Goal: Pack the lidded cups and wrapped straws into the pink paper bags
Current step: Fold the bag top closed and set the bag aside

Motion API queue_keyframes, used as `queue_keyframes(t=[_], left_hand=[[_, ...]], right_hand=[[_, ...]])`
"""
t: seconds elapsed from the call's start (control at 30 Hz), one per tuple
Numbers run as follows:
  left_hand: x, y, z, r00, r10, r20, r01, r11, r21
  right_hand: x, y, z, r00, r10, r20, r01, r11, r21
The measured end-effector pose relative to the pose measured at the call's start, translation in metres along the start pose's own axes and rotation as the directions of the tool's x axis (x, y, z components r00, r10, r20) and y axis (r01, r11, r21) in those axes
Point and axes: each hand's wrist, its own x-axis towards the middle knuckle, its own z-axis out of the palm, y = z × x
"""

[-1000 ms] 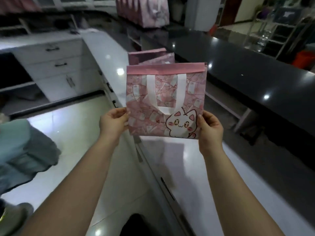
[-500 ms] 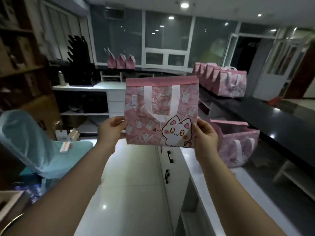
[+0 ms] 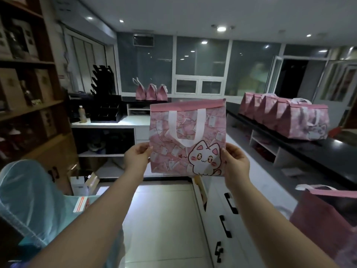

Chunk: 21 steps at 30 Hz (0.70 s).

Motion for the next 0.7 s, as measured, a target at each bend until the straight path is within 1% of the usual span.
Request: queue_keyframes(t=[0.13, 0.43, 0.53, 0.6, 0.7], left_hand=[[0.065, -0.003, 0.033, 0.999, 0.042, 0.014, -0.042, 0.999, -0.004], [0.214, -0.007, 0.120, 0.982, 0.186, 0.031, -0.188, 0.980, 0.059], [0.274, 0.007, 0.157, 0.977, 0.202, 0.065, -0.208, 0.972, 0.112], [0.321, 0.023, 0.180, 0.975, 0.210, 0.075, -0.218, 0.969, 0.118], [0.384, 0.034, 0.206, 0.965, 0.258, 0.037, -0.261, 0.960, 0.106]], right_hand=[[0.067, 0.006, 0.020, 0.999, -0.034, 0.003, 0.034, 0.999, -0.013], [0.241, 0.035, 0.057, 0.998, -0.043, 0.055, 0.039, 0.997, 0.067], [0.315, 0.034, 0.077, 0.997, 0.006, 0.082, -0.013, 0.996, 0.090], [0.368, 0.028, 0.097, 0.995, 0.011, 0.104, -0.021, 0.995, 0.099], [0.438, 0.025, 0.130, 0.991, -0.004, 0.132, -0.013, 0.992, 0.127]])
